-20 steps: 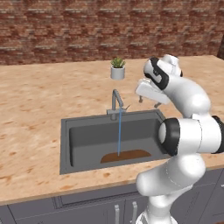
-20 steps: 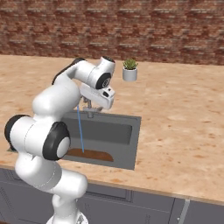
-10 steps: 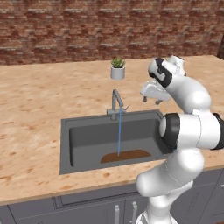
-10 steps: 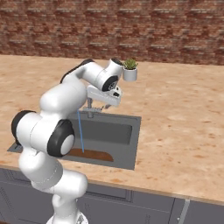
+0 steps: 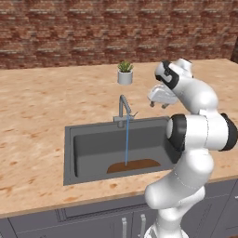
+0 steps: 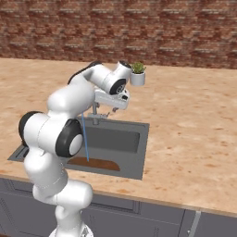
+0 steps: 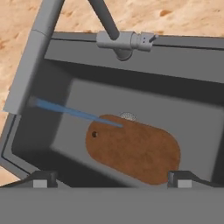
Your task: Turn on the sink faucet with hot water and rinse the cutting board for ten seconds, then turn off the faucet. Push the cutting board to reach the water if necessary.
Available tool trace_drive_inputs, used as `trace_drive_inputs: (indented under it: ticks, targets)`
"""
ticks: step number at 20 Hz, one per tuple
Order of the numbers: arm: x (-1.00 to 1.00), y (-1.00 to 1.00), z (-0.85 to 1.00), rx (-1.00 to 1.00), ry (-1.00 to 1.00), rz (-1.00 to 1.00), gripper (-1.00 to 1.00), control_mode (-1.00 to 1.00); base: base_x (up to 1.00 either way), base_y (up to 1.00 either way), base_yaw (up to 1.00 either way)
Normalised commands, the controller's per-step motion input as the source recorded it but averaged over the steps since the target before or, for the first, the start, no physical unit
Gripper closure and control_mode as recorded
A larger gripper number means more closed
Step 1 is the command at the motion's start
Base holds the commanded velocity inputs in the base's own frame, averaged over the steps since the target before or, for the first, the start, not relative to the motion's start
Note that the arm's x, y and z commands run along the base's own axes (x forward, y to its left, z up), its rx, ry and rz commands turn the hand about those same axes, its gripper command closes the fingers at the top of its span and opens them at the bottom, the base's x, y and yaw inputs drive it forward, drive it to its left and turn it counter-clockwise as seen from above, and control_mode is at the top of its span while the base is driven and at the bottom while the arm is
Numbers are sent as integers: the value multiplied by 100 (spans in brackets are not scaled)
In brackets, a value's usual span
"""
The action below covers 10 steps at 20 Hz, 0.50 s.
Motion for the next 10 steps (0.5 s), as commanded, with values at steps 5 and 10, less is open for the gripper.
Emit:
trace_drive_inputs:
  ticks: [5,10]
  targets:
    - [42,9,0,0,-5,0,-100,-100,0,0,0]
    - [13,1,0,0,0,0,-100,-100,0,0,0]
